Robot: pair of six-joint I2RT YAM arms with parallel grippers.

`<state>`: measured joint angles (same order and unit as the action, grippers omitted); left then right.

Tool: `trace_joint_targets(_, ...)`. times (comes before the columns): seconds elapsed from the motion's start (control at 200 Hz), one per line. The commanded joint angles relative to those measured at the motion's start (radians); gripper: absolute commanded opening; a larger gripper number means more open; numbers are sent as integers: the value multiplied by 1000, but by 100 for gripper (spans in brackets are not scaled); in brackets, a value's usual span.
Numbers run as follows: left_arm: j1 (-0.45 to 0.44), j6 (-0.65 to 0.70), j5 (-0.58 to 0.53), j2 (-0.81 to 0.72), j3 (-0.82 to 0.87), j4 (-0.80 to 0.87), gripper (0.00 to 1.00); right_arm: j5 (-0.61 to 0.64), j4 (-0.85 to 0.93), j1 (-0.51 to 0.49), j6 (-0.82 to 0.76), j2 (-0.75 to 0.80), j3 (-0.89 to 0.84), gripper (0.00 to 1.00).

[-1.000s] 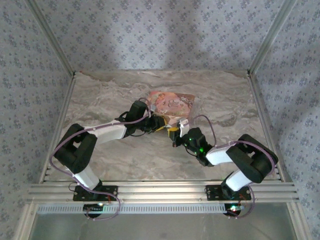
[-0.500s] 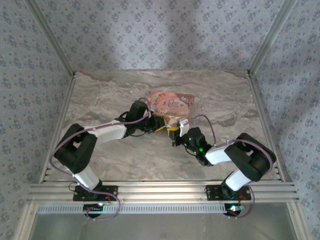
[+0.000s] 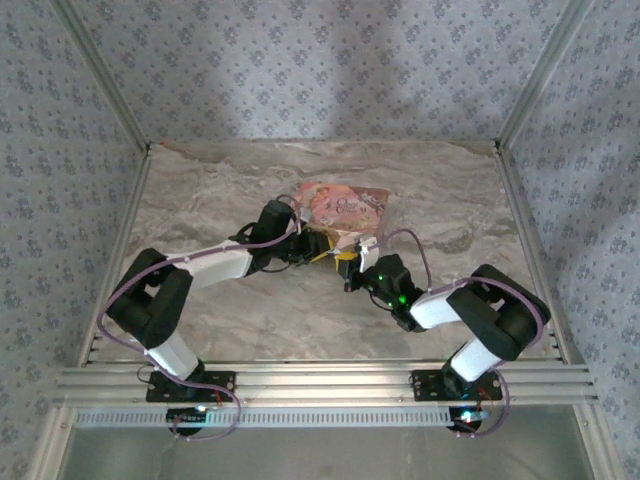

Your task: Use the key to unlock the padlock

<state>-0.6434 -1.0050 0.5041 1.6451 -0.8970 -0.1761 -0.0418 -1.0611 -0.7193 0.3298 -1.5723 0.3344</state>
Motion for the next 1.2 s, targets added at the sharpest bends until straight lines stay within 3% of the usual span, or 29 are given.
trace_joint_targets(0.0, -9, -18, 58, -42, -28, -40, 24, -6, -71, 8, 15, -18, 26, 0)
trace_joint_targets(1.194, -14, -22, 51, -21, -26, -36, 23, -83, -153, 13, 64, -75, 97, 0)
